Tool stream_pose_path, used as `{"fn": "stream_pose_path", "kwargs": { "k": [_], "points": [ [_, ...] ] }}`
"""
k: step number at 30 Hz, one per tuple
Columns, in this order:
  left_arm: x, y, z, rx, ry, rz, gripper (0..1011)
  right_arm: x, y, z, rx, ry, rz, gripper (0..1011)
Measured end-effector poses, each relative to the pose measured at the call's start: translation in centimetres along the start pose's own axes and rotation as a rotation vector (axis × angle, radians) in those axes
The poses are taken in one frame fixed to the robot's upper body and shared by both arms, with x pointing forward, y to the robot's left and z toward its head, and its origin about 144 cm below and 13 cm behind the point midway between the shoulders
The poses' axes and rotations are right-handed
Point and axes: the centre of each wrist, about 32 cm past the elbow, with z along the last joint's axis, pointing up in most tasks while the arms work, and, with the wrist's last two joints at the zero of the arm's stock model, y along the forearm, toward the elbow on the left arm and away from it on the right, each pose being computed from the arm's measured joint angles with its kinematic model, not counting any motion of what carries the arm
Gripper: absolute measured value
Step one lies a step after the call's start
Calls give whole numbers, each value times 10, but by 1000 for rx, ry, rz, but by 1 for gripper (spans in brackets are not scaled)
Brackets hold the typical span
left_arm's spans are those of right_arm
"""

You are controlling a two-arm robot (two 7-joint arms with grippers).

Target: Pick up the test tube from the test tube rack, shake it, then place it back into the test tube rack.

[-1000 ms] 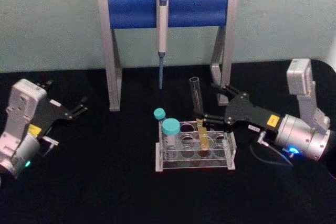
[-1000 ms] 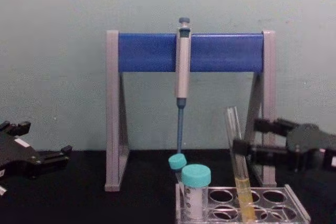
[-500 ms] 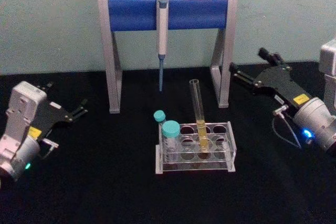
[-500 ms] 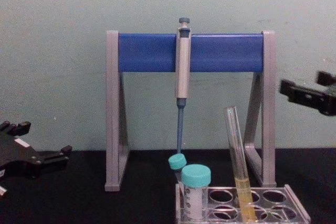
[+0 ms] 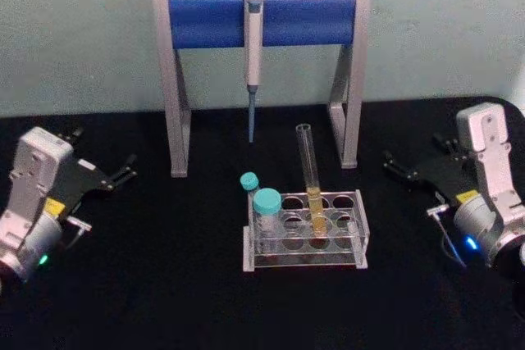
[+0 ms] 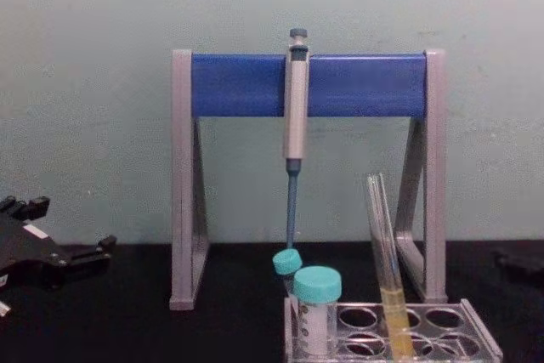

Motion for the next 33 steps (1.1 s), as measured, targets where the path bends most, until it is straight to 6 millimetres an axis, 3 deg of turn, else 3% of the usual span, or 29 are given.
{"fn": "stream_pose_path", "kwargs": {
  "k": [33],
  "points": [
    [0, 0, 0, 0, 0, 0, 1001, -2, 0, -4, -23, 1, -3, 1000]
  ]
}}
